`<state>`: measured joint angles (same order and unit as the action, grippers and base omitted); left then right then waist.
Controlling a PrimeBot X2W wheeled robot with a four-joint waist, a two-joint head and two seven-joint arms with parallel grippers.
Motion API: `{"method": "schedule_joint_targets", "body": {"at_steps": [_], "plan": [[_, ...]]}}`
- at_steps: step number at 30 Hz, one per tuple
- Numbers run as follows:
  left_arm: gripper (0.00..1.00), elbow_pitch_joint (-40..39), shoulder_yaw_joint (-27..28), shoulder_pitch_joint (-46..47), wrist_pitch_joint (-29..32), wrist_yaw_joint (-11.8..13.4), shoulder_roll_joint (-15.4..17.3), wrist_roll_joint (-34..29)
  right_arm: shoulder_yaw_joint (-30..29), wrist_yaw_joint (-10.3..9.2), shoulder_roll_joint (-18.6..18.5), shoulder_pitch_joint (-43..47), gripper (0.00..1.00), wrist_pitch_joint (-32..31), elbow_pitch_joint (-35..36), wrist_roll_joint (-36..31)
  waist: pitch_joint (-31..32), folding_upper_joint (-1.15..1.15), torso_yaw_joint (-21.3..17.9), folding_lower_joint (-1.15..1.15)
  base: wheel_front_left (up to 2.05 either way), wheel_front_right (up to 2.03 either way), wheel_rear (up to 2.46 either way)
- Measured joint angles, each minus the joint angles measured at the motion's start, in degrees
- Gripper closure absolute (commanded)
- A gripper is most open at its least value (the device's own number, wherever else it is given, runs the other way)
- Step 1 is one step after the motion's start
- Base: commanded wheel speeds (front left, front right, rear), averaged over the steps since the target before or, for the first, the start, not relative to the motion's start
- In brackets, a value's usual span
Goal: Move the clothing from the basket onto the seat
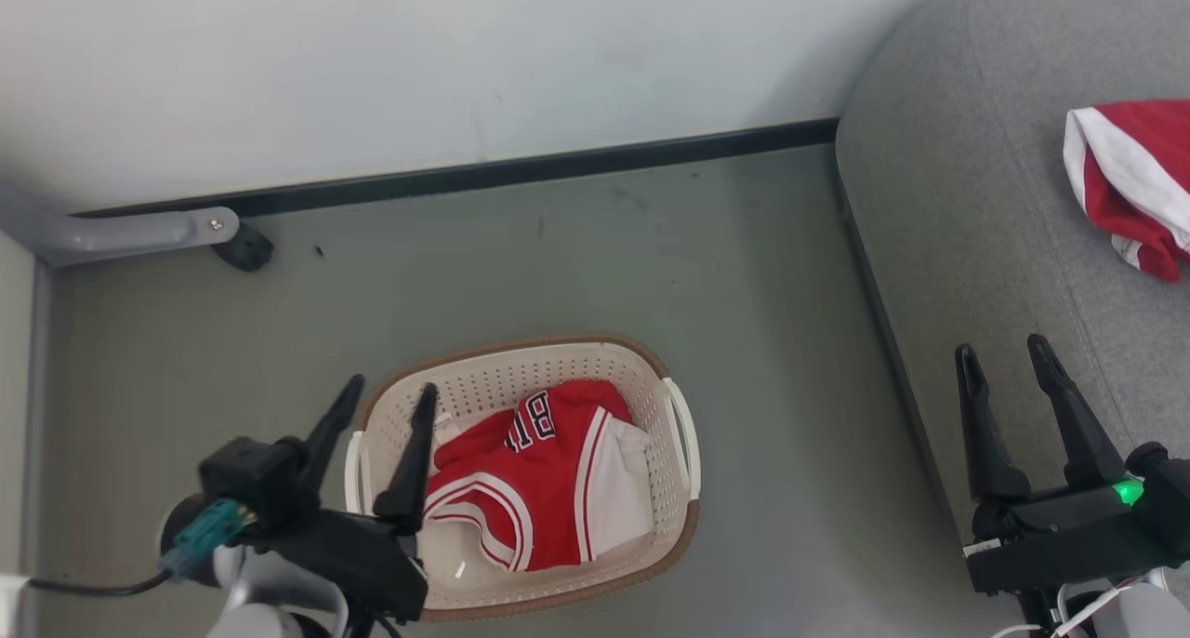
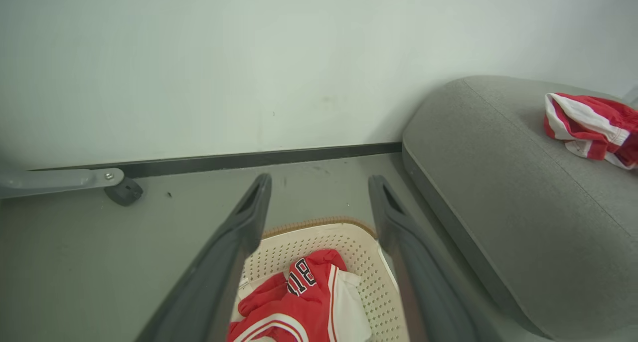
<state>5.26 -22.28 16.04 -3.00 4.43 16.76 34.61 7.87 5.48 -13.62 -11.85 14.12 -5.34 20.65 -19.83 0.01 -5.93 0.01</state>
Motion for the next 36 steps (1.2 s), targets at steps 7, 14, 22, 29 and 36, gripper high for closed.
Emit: {"method": "schedule_joint_targets", "body": {"at_steps": [7,14,22,29,36], "plan": [[0.00,6.5,-3.6,4.1,3.0,-1.5,-1.8,-0.6,0.3,-0.02,0.7,-1.7,0.00,0.0,0.6,0.0,-3.2,0.00,-1.4,0.00,0.00,0.00,0.00],[0.00,14.0,-6.5,8.1,6.1,-3.0,-2.9,-2.6,0.7,-0.43,1.6,-3.2,0.00,0.0,1.1,0.0,-6.7,0.00,-2.9,0.00,0.00,0.00,0.00],[0.00,21.1,-7.1,13.0,8.0,-3.7,-3.2,-3.5,0.9,-0.70,2.7,-4.2,0.00,0.1,1.3,0.0,-11.2,0.00,-4.9,0.00,0.00,0.00,0.00],[0.00,26.7,-7.8,16.9,9.2,-4.5,-3.1,-4.5,1.4,-0.71,3.9,-6.5,0.00,0.1,1.5,0.0,-15.4,0.00,-6.4,0.00,0.00,0.00,0.00],[0.00,32.2,-8.1,20.8,9.8,-5.0,-3.5,-6.0,1.7,-0.71,4.3,-6.7,0.00,0.2,1.5,0.0,-19.0,0.00,-8.0,0.00,0.00,0.00,0.00]]}}
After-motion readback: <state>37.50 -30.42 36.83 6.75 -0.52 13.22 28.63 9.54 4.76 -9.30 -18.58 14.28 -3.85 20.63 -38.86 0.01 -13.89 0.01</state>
